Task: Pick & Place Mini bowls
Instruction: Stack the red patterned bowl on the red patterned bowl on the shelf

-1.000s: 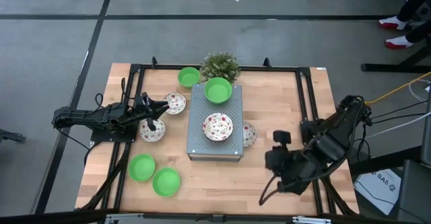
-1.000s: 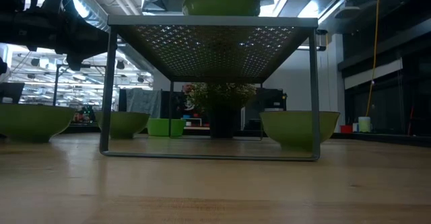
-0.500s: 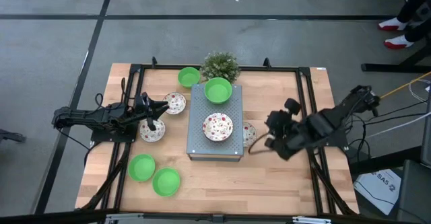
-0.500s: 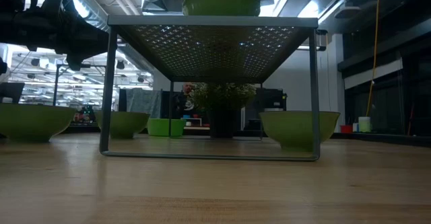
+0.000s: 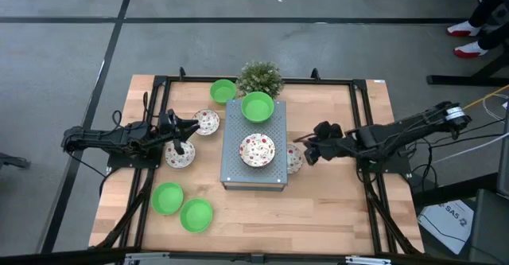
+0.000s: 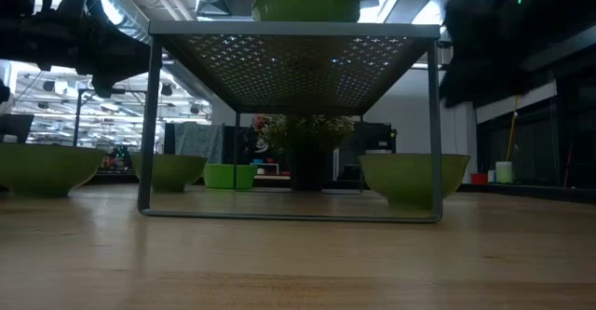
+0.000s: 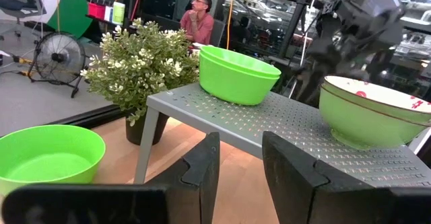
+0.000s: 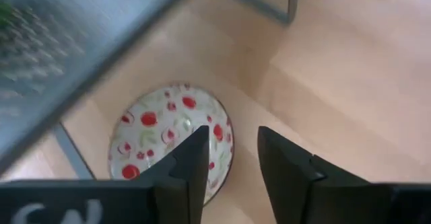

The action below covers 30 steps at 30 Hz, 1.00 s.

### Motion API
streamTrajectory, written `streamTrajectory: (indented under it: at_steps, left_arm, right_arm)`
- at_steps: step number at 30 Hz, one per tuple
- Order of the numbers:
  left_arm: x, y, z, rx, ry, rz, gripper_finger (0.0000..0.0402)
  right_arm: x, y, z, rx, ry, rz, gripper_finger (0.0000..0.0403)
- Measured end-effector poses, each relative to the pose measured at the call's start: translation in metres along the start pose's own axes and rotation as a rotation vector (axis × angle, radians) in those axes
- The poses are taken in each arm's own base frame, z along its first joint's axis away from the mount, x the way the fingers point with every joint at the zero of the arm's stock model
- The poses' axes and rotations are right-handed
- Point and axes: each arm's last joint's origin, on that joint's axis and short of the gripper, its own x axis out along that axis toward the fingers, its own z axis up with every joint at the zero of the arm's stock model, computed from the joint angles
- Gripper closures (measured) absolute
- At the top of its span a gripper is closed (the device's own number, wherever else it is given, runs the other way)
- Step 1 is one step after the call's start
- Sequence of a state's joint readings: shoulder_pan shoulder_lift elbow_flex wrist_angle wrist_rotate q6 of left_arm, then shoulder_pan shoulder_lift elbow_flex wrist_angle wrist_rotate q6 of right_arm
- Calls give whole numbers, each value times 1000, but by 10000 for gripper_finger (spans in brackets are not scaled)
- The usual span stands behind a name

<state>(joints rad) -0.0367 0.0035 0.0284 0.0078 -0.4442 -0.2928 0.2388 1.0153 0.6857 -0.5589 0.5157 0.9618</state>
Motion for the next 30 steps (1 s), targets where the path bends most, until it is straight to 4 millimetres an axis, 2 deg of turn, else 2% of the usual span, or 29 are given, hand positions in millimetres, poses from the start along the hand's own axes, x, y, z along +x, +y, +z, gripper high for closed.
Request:
streamTrajectory:
  at_steps: [5,13,30]
  left_arm:
    - [0,0,0,0,0,0,295]
    - [0,0,0,0,0,0,295]
    - [0,0,0,0,0,0,295]
  right_arm:
    - [25,-13,-13,53,35,17,243]
    - [37,-20,-18,53,96,-4,193]
    - [73,-9,-32,-37,219,22,189]
